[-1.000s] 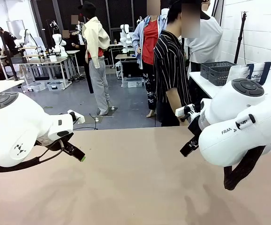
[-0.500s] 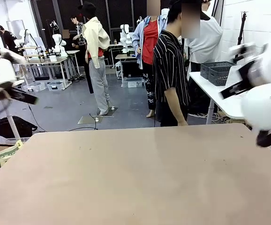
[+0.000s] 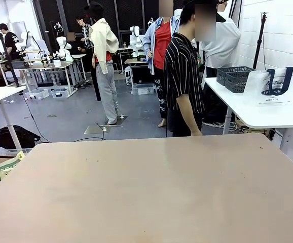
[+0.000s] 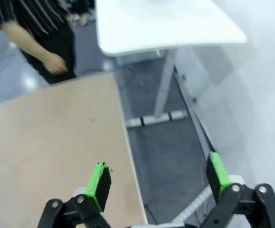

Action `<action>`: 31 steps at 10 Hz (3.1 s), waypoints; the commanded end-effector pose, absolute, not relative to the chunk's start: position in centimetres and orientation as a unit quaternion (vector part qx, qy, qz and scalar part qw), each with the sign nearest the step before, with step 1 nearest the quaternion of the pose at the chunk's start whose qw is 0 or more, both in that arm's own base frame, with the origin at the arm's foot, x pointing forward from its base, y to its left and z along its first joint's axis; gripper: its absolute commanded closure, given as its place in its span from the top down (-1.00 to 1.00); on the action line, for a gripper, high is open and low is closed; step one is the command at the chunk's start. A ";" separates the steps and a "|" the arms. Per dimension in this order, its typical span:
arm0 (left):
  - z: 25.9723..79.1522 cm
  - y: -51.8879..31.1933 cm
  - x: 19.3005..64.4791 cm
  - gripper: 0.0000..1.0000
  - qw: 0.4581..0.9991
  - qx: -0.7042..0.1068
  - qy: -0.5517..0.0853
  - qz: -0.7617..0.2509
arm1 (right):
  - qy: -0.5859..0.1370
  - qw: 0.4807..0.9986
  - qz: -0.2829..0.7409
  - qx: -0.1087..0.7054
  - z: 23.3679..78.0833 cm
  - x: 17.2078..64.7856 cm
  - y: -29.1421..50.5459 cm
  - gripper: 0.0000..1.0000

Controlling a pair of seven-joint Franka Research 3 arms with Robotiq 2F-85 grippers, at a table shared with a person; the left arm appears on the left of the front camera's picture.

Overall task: Transfer purchased items from the store into the shopping bag.
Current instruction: Open the Reusable shopping bag in the center of the table.

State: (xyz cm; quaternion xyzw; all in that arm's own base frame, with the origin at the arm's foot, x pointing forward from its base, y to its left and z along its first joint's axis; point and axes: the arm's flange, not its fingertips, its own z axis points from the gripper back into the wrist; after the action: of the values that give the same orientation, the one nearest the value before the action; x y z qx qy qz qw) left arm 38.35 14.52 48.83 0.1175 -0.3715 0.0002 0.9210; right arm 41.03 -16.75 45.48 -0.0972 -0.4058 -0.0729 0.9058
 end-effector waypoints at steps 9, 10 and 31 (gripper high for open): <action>48.8 14.5 38.3 1.00 0.921 0.118 -0.372 0.000 | -0.434 0.895 -0.045 -0.091 48.1 41.1 -14.4 1.00; 48.8 14.5 38.3 1.00 0.921 0.118 -0.372 0.000 | -0.434 0.895 -0.045 -0.091 48.1 41.1 -14.4 1.00; 48.8 14.5 38.3 1.00 0.921 0.118 -0.372 0.000 | -0.434 0.895 -0.045 -0.091 48.1 41.1 -14.4 1.00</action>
State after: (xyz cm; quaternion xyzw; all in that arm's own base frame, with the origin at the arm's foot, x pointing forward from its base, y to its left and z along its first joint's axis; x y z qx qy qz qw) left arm 38.34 14.60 48.84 0.1141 -0.3709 0.0047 0.9216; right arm 41.03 -14.23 48.29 -0.0962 -0.4367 -0.0458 0.8933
